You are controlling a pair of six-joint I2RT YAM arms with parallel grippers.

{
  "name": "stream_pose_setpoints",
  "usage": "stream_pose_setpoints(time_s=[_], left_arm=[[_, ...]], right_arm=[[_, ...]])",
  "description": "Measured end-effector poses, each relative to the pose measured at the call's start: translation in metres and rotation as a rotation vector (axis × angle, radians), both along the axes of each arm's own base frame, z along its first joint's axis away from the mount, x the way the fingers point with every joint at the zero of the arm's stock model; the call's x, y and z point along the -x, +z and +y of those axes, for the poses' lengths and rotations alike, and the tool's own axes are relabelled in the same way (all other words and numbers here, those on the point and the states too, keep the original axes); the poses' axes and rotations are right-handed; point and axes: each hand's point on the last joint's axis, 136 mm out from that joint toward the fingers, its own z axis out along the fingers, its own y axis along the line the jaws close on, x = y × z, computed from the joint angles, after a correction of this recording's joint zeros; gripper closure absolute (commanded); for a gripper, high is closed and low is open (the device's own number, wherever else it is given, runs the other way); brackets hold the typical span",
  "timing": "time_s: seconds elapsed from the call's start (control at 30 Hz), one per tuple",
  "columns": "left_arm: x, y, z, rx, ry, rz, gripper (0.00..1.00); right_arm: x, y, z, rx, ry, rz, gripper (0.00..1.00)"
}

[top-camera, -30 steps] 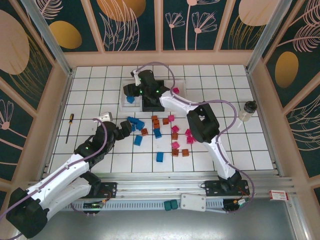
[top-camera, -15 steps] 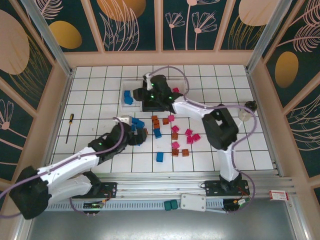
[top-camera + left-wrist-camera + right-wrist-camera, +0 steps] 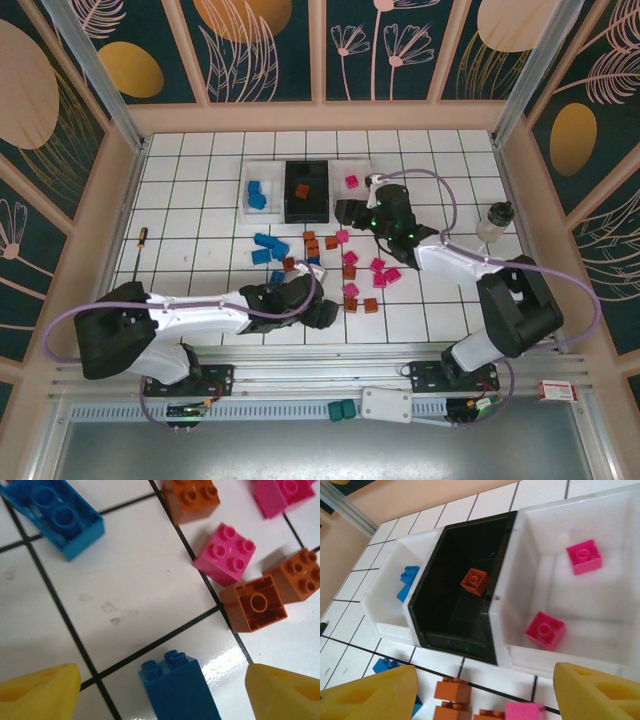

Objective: Sort the legos into containers by color
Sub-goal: Pick up the lego from the middle-left of the table.

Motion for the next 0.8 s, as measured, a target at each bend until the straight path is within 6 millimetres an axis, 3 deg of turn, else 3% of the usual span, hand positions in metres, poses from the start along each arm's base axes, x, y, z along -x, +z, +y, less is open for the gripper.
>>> stream_pose_setpoints(time_s=[0.17, 0.33, 0.47, 0.53, 0.7, 0.8], left_arm=[[0.002, -0.024, 0.0, -0.068, -0.004, 0.03, 0.39], [0.001, -0.03, 0.002, -0.093, -0.002, 0.032, 0.5], [0.0, -0.034, 0.003, -0.107, 0.001, 0.028, 0.56], [-0.001, -0.034, 0.004, -0.112, 0.008, 0.024, 0.64], [-0.006, -0.027, 0.009, -0.116, 0.04, -0.006, 0.7], [-0.018, -0.002, 0.016, -0.081, 0.08, -0.064, 0.72]], right_arm=[[0.005, 0.012, -0.023, -0.021, -0.048, -0.029, 0.27], [0.008, 0.027, -0.025, -0.04, -0.051, -0.063, 0.27], [0.009, 0.027, -0.026, -0.042, -0.051, -0.066, 0.27], [0.01, 0.023, -0.027, -0.04, -0.051, -0.061, 0.27], [0.01, 0.022, -0.027, -0.04, -0.053, -0.056, 0.27], [0.011, 0.021, -0.027, -0.042, -0.052, -0.059, 0.27]])
